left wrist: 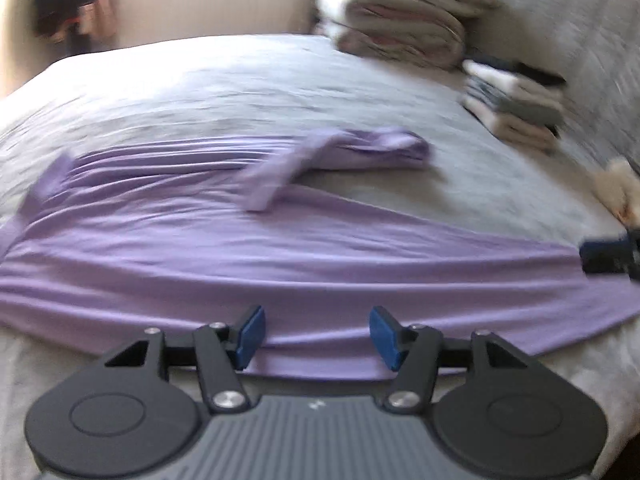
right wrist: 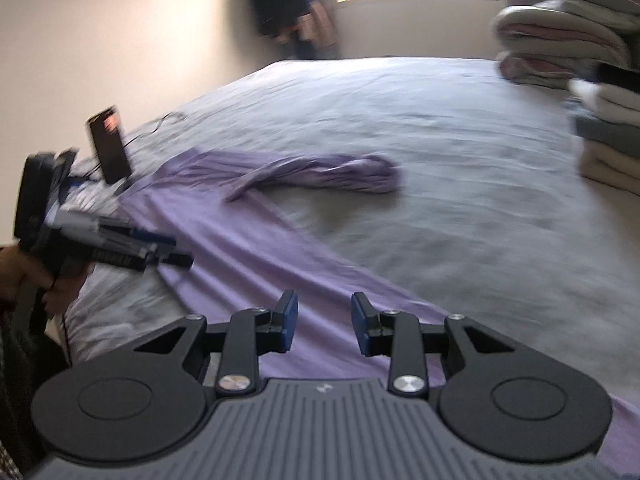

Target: Fold clothes

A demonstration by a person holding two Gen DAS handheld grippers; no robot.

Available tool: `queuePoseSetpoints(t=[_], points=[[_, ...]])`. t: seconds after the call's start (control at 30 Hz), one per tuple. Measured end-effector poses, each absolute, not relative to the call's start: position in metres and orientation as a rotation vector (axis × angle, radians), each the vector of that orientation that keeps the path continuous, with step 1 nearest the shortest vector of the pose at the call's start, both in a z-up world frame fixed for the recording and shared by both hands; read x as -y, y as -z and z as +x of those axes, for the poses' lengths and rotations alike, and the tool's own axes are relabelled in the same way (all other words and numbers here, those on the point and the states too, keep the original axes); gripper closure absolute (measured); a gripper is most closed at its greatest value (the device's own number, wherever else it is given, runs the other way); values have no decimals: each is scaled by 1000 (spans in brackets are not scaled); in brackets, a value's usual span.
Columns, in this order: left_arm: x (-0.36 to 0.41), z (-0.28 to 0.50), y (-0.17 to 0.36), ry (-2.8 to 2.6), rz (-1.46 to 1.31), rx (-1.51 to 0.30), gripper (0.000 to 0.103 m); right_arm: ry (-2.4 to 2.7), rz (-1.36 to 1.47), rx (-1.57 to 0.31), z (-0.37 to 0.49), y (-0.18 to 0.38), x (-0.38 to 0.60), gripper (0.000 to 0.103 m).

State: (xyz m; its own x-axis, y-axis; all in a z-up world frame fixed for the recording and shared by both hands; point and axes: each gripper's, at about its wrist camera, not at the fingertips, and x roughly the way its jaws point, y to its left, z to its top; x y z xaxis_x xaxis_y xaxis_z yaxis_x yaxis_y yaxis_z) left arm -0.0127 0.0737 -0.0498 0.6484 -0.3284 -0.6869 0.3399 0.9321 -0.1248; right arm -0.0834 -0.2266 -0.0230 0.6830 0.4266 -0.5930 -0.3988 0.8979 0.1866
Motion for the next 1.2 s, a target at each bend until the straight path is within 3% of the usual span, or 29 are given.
queuePoseSetpoints(t=[0.43,0.73,0.83,0.93,0.97,1.0,1.07,1.2], points=[[-212,4,51,95,-175,-695,41,-736,-101,-732,-52,40,102,69],[-264,12,58,-57,-359,-641,48,-761,-239,-731,-38,56,63,69],[-273,17,61,-86,-409,-633,49,-762,-246,-731,-38,56,62,75],[-281,22,66,-120,-458,-616,65,-764,-252,-731,-38,56,60,99],[-283,23,68,-135,-466,-613,83,-764,-253,-731,-38,55,60,101],[-286,25,70,-149,-474,-612,87,-765,-255,-731,-38,55,59,101],[-288,25,71,-159,-494,-603,95,-779,-249,-735,-38,53,59,101],[-281,17,60,-207,-444,-578,97,-854,-216,-743,-44,42,60,101]])
